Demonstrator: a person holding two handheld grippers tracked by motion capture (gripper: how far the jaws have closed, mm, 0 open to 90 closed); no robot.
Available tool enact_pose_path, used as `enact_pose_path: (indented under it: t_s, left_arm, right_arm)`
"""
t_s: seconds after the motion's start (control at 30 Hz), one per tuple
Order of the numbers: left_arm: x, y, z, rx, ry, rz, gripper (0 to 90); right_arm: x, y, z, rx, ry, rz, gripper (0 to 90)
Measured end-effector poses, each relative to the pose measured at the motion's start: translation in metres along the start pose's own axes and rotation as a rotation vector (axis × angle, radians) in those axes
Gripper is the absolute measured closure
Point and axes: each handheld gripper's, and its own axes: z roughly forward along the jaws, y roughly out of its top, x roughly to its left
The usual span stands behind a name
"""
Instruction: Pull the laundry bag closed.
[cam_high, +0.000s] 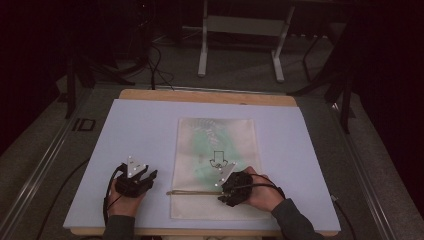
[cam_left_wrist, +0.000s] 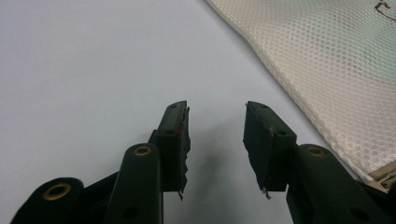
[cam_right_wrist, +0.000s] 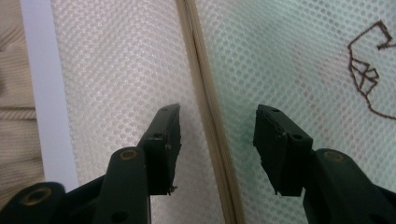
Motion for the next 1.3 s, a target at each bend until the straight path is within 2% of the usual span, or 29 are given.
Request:
enact_pose_path:
  t_s: [0.43, 0.8, 1.3]
  left_arm:
    - [0.000, 0.000, 0.000, 0.001, 0.003, 0.003, 59.4]
    - [0.001, 0.000, -0.001, -0.005, 0.003, 0.001, 59.4]
    - [0.000, 0.000, -0.001, -0.009, -0.004, 0.000, 59.4]
  right_arm:
    - [0.004, 0.010, 0.008, 0.000, 0.018, -0.026, 52.5]
    - [0.010, 0.029, 0.013, -0.011, 0.034, -0.060, 55.3]
    - [0.009, 0.045, 0.018, -0.035, 0.046, -0.071, 58.1]
